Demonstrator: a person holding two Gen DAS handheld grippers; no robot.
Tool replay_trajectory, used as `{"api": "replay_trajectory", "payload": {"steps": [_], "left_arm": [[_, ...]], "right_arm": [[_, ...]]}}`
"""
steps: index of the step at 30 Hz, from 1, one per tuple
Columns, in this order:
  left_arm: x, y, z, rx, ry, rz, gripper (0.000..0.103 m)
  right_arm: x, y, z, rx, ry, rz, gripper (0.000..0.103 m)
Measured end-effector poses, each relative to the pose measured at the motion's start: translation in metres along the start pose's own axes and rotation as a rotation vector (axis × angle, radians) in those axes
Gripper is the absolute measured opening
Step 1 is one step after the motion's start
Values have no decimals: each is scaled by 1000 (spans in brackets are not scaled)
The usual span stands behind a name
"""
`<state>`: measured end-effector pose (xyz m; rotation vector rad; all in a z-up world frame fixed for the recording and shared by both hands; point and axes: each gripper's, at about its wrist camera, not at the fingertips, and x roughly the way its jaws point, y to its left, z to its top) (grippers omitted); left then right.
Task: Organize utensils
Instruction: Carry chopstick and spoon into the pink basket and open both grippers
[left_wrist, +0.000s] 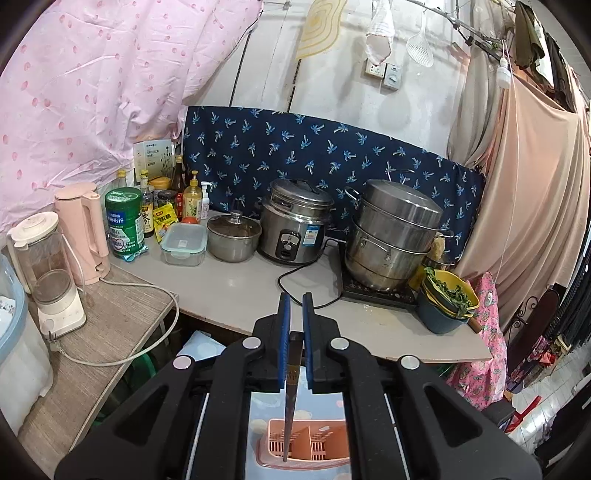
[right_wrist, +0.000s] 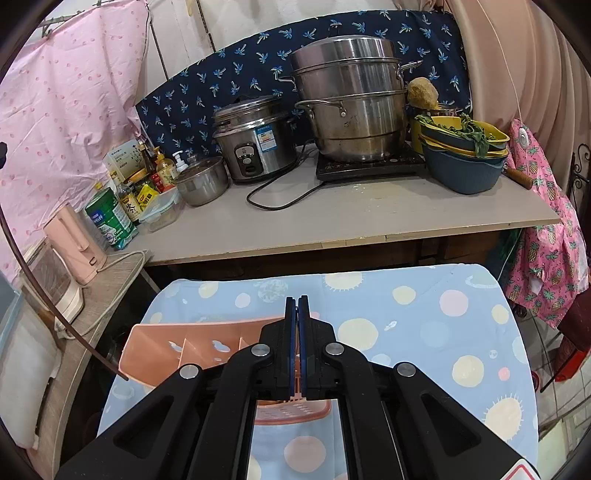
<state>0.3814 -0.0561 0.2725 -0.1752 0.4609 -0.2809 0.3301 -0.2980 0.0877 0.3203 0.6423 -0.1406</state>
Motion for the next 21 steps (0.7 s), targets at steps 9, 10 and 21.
{"api": "replay_trajectory", "payload": {"steps": [9, 10, 21], "left_arm": [[1, -5, 8, 5, -17, -5, 6], [0, -6, 9, 8, -21, -6, 6], [24, 2, -18, -2, 49, 22, 6]], "right_arm": [[4, -1, -1, -5, 2, 4, 2], [5, -2, -1, -3, 2, 5, 2], [14, -5, -10, 4, 19, 2, 2]]}}
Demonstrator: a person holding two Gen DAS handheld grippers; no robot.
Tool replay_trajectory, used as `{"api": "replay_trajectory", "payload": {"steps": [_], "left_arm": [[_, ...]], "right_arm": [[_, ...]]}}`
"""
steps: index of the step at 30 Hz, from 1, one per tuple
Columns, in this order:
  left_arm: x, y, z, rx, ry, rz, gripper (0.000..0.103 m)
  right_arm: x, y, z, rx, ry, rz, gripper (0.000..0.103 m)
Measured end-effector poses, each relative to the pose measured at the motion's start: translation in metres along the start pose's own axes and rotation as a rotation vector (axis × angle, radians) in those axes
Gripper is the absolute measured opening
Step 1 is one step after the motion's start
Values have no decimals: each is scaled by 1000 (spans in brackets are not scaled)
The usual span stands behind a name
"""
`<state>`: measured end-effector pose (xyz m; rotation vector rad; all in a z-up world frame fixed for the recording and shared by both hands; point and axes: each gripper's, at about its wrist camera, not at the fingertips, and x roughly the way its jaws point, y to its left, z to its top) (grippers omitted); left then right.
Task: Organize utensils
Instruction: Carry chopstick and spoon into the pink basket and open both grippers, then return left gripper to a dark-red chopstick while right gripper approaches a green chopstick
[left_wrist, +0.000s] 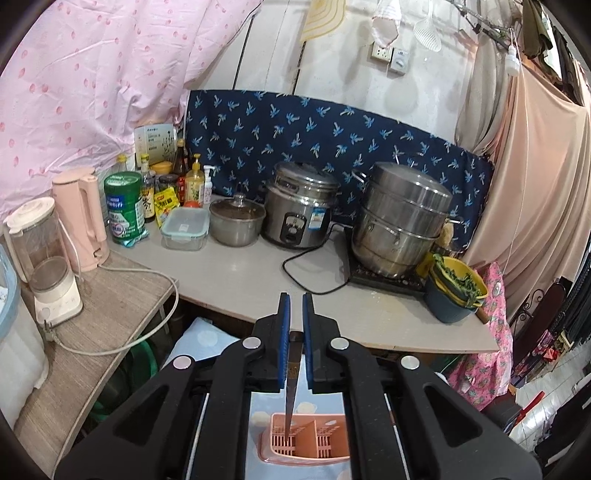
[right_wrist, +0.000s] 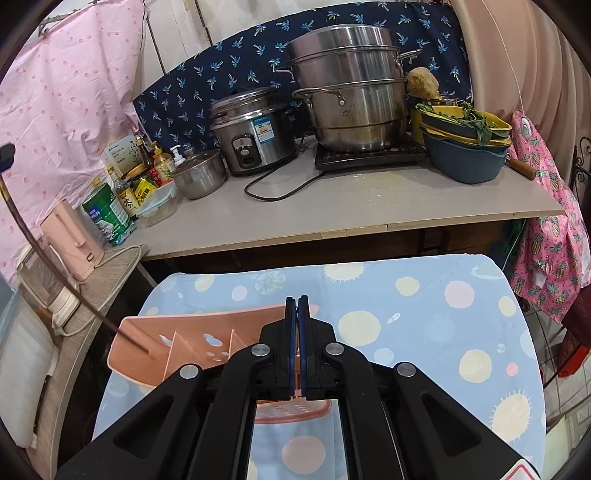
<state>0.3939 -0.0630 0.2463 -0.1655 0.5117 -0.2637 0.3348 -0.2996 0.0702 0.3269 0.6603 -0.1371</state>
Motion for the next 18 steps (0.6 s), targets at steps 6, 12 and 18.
{"api": "replay_trajectory", "payload": {"steps": [6, 12, 18], "left_arm": [[6, 19, -23, -20, 19, 58, 32], [-17, 39, -48, -16, 8, 114, 58], [-54, 51, -105, 63, 54, 191, 63]], "right_arm": [[-15, -5, -1, 14, -30, -13, 25], [-60, -8, -7, 5, -81, -13, 43], [-112, -10, -43, -11, -89, -12, 52]]}}
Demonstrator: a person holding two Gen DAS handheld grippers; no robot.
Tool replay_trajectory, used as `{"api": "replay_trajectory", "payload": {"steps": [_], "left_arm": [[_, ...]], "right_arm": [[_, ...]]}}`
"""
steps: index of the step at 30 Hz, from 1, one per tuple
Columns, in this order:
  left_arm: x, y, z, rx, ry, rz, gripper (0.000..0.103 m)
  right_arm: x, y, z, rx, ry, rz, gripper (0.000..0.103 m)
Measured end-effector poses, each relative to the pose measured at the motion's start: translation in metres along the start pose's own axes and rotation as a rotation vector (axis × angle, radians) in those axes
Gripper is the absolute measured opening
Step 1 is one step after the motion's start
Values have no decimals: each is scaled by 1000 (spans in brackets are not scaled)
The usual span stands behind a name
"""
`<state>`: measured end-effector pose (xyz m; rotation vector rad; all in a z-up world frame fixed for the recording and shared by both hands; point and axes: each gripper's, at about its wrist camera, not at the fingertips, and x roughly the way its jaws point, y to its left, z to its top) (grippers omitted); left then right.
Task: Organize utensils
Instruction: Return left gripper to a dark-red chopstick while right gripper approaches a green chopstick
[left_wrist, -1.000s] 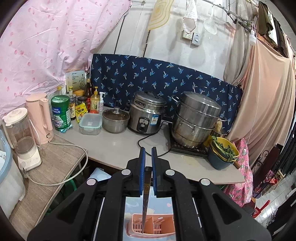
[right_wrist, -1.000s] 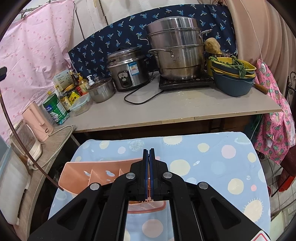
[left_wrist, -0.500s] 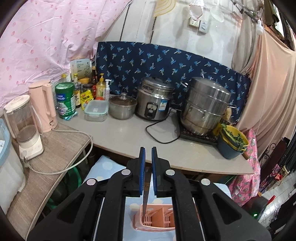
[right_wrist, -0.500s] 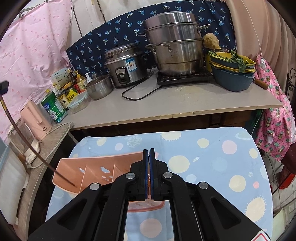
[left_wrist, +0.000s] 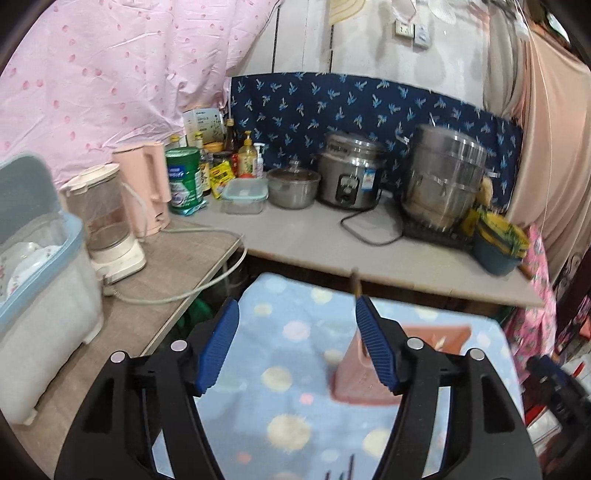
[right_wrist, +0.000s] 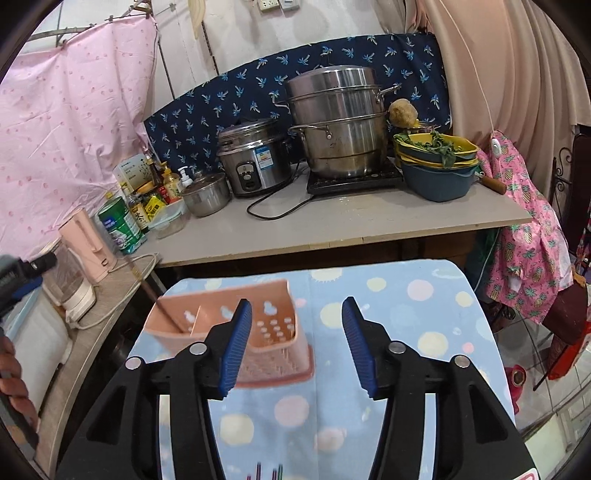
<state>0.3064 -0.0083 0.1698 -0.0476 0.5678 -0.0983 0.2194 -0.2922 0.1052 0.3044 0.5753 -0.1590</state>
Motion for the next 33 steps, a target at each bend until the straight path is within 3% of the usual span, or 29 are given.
{"api": "replay_trajectory", "payload": {"steps": [2, 12, 18, 24, 33], "left_arm": [[-8, 5, -23, 20, 30, 10, 67], [-40, 26, -155, 75, 245, 30, 67], [-57, 31, -208, 105, 308, 41, 67], [-66, 31, -243, 107, 354, 41, 67], [-76, 27, -267, 134, 386, 29, 67]], "right_arm": [[-16, -1, -18, 0, 19, 4, 52], [-74, 5, -122, -57, 117, -25, 53], [-88, 9, -185, -101, 179, -51, 53], [-90, 11, -232, -116, 249, -50, 53], [-85, 14, -265, -125, 313, -46, 48]]}}
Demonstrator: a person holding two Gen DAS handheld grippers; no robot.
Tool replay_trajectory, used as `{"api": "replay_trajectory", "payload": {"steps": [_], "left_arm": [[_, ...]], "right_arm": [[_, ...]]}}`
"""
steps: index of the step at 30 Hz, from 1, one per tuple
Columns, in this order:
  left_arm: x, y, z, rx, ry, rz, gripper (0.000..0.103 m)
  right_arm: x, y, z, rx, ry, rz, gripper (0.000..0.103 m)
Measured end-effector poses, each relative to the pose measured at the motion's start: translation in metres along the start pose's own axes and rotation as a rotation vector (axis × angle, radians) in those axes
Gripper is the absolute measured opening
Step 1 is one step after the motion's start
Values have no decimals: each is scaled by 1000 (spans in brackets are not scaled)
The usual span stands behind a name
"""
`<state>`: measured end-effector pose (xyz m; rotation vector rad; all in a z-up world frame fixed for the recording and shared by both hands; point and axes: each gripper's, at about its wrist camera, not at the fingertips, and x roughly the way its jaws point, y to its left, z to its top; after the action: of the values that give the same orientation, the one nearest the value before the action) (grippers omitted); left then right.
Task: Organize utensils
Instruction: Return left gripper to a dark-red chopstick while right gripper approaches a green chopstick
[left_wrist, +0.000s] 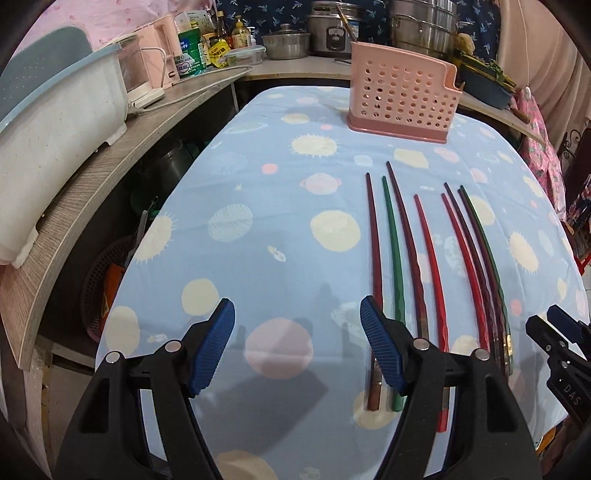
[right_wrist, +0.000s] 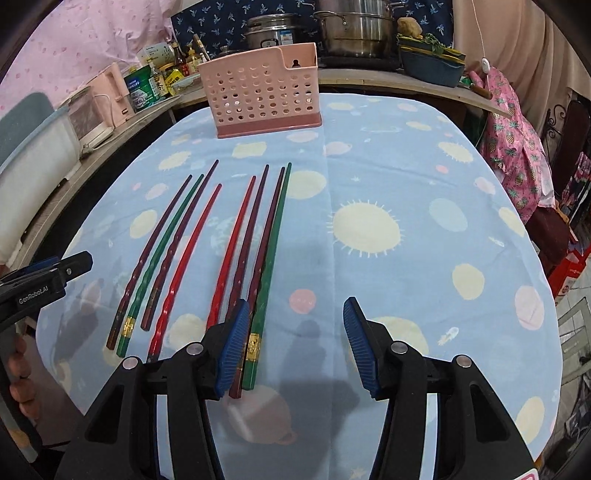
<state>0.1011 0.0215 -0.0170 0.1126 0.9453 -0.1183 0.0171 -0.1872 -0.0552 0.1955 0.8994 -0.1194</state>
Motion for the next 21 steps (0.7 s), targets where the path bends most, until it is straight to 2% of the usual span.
{"api": "replay_trajectory", "payload": {"steps": [11, 21], "left_arm": [[2, -9, -17, 27, 34, -13, 67], [5, -13, -28, 44, 59, -25, 67]], "right_arm": [[10, 14, -16, -30, 58, 36, 26], [7, 14, -20, -41, 56, 33, 24]]}}
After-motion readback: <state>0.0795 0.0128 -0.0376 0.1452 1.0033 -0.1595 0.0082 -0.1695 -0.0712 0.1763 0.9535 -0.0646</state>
